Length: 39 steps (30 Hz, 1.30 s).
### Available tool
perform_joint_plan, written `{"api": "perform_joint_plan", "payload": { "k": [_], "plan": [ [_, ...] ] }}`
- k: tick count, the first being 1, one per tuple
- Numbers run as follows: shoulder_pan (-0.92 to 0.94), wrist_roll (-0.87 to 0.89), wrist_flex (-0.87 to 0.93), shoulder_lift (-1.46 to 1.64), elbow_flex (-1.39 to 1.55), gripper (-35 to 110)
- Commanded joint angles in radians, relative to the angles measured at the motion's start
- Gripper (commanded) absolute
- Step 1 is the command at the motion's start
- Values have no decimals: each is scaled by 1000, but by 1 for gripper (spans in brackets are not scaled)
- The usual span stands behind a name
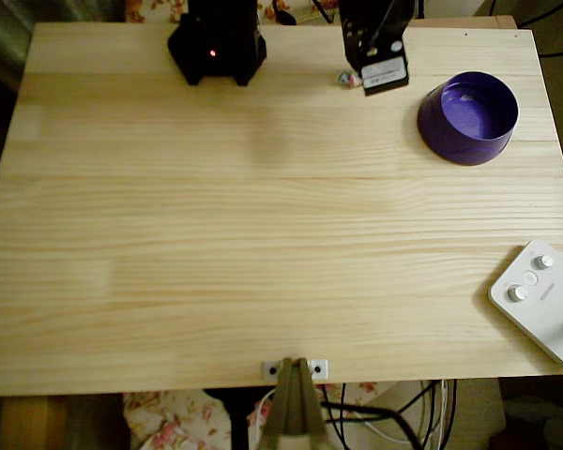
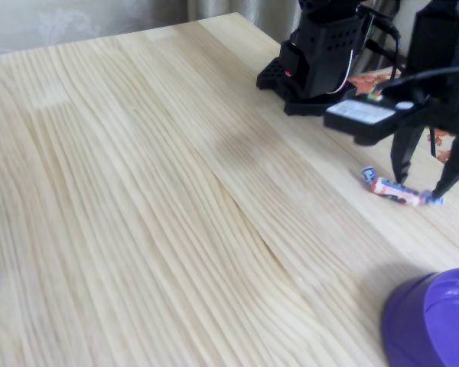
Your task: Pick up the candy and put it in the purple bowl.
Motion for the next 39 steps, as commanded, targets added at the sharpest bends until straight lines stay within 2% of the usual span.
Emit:
{"api": "perform_joint_plan", "payload": {
  "k": [1, 8, 11, 27, 34, 39],
  "plan": [
    [20, 1335, -26, 37, 29, 16],
    [37, 1325, 34, 133, 61, 16],
    [52, 1249, 107, 161, 26, 16],
    [158, 992, 80, 120, 17, 16],
    [204, 900, 166, 147, -28, 17],
    [150, 870, 339, 279, -63, 17]
  ]
}}
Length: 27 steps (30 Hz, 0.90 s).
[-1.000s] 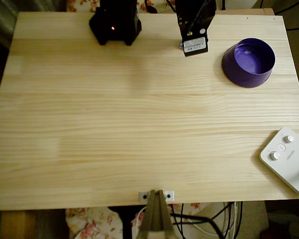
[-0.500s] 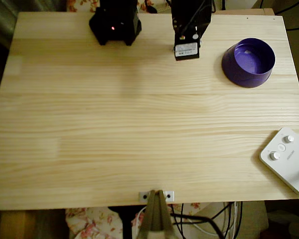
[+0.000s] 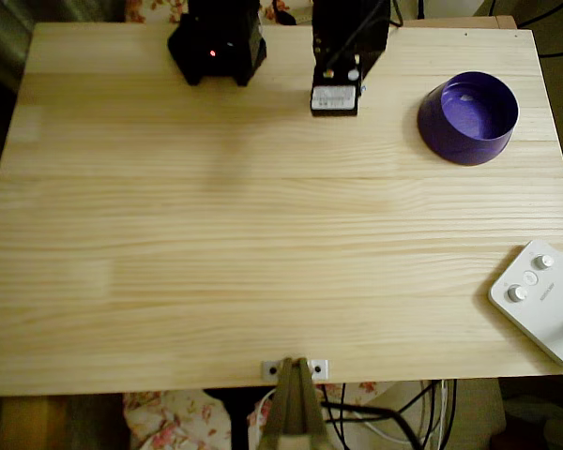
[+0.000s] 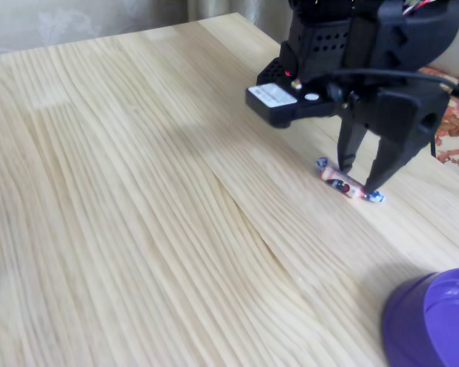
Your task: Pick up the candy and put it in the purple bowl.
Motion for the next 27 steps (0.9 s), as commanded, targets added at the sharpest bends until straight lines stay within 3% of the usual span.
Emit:
{"api": "perform_joint_plan", "payload": {
  "k": [1, 8, 14, 20, 27],
  "plan": [
    [-40, 844, 123, 146, -98, 17],
    [-89, 581, 210, 229, -127, 17],
    [-69, 94, 132, 230, -106, 17],
    [23, -135, 8, 310, 23, 17],
    [41, -506, 43, 230, -18, 18]
  ]
}}
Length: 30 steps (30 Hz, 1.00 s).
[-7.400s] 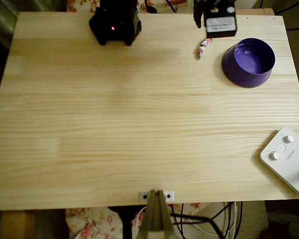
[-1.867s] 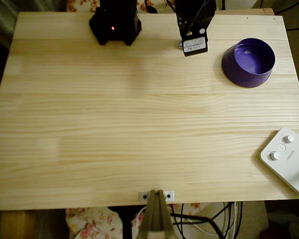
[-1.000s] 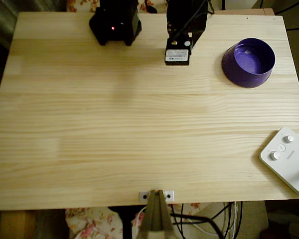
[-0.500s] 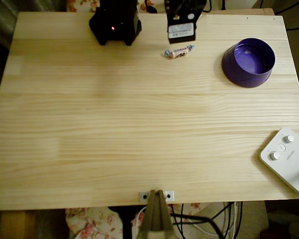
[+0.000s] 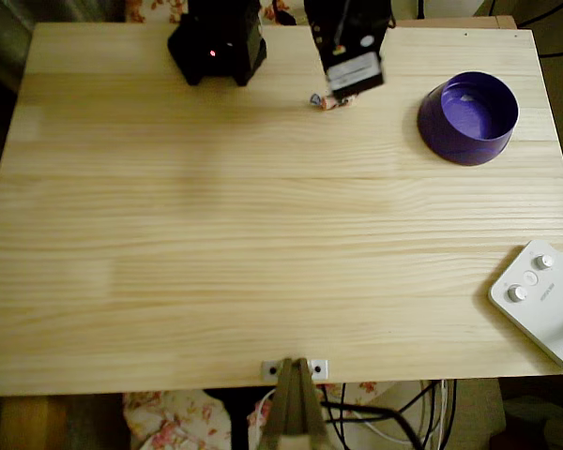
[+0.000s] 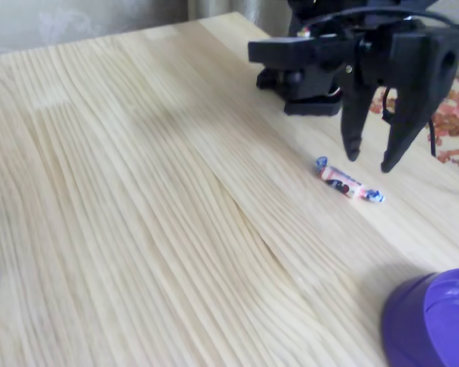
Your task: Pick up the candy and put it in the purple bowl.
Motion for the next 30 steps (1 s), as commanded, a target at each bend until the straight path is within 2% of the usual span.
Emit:
{"api": "perform_joint_plan", "payload": {
  "k": [1, 3, 9, 14, 17, 26, 30],
  "plan": [
    [-31, -221, 14, -78, -87, 19],
    [-52, -344, 6, -117, -98, 20],
    [-3, -446, 12, -147, -100, 24],
    [51, -676, 32, -265, -137, 24],
    [69, -701, 43, -273, -146, 24],
    [-43, -824, 97, -451, -249, 22],
    [-46, -877, 64, -414, -252, 20]
  ]
}}
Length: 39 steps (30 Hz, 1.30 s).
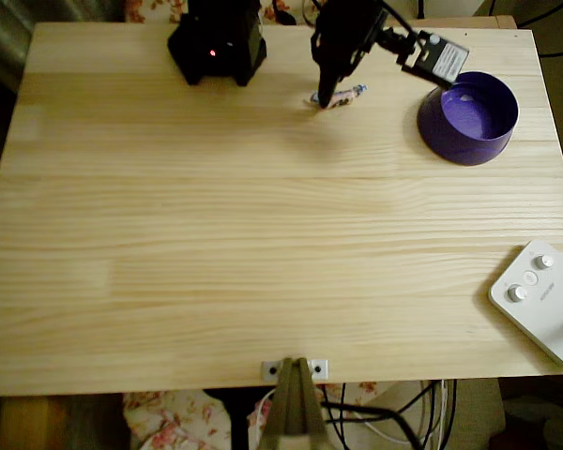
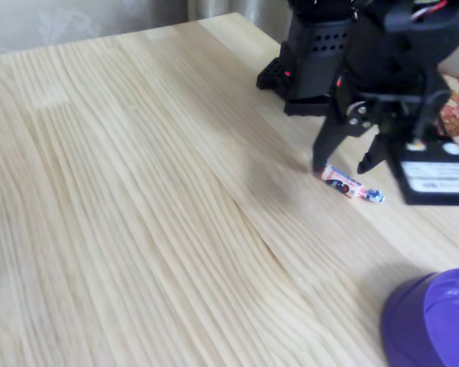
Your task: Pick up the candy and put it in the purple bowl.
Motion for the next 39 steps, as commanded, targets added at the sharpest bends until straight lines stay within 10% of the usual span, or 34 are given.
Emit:
{"api": "perform_joint_plan", "payload": {
  "k": [1, 13, 39],
  "plan": [
    [-8, -46, -23, 55, -75, 20],
    [21, -413, -61, -12, -143, 15],
    [-17, -393, -146, -133, -66, 14]
  ]
}}
